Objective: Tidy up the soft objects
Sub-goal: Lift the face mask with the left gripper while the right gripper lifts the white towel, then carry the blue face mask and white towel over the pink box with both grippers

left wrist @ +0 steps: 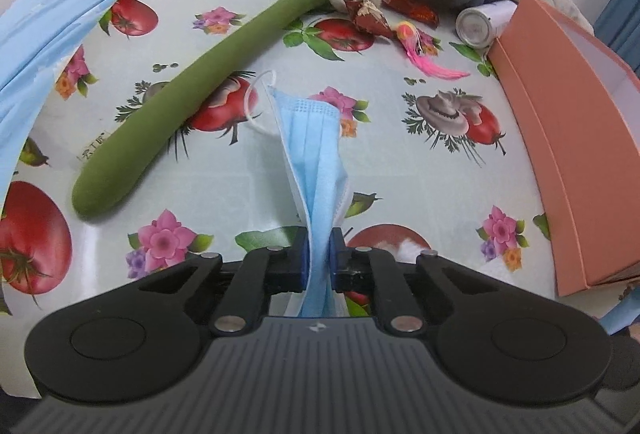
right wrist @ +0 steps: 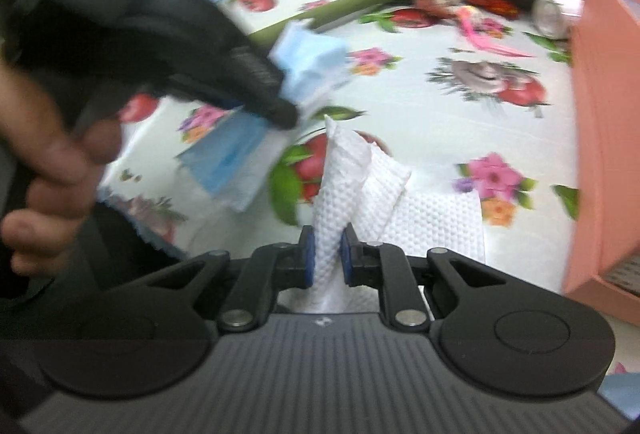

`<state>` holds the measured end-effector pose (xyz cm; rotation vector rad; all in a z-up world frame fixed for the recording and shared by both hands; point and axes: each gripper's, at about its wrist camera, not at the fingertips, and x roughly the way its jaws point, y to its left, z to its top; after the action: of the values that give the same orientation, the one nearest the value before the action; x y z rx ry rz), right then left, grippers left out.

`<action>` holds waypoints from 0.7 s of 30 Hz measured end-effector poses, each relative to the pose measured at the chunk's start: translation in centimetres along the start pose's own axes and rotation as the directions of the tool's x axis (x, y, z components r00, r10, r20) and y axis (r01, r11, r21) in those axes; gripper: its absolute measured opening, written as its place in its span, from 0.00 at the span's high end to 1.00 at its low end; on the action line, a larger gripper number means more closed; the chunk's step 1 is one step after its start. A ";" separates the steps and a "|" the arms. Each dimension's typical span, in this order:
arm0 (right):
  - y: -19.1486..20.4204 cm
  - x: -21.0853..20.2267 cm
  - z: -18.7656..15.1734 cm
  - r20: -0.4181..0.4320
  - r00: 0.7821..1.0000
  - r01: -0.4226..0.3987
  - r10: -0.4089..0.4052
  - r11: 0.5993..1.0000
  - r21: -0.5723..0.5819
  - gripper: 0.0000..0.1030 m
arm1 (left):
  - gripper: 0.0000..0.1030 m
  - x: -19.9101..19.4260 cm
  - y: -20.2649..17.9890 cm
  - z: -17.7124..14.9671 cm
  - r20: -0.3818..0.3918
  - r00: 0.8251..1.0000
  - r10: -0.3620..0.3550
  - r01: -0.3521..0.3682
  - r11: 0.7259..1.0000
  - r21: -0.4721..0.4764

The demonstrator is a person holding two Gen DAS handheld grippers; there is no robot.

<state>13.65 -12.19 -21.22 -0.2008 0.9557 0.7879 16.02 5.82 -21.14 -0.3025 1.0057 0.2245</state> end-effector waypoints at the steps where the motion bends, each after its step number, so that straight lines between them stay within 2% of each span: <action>1: -0.4 -0.3 0.1 0.005 1.000 0.013 -0.013 1.000 0.017 0.85 | 0.90 -0.3 0.1 0.0 0.006 1.000 -0.006 0.006 1.000 -0.004; 10: -1.2 -3.5 1.8 0.078 0.991 0.104 -0.112 0.990 0.097 0.86 | 0.91 -3.7 0.2 -0.3 0.064 0.994 -0.088 0.089 0.996 -0.023; 15: -1.1 -6.0 2.9 0.134 0.981 0.120 -0.138 0.983 0.137 0.87 | 0.91 -6.4 0.0 -0.6 0.083 0.987 -0.137 0.140 0.990 -0.020; 21: -0.1 -9.5 4.0 0.214 0.963 0.139 -0.167 0.980 0.141 0.87 | 0.91 -9.5 -0.5 -0.6 0.123 0.979 -0.163 0.163 0.987 0.009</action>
<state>13.23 -15.20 -11.36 -0.0737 0.7619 0.5919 10.75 4.70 -13.27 -0.3656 0.8543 0.0936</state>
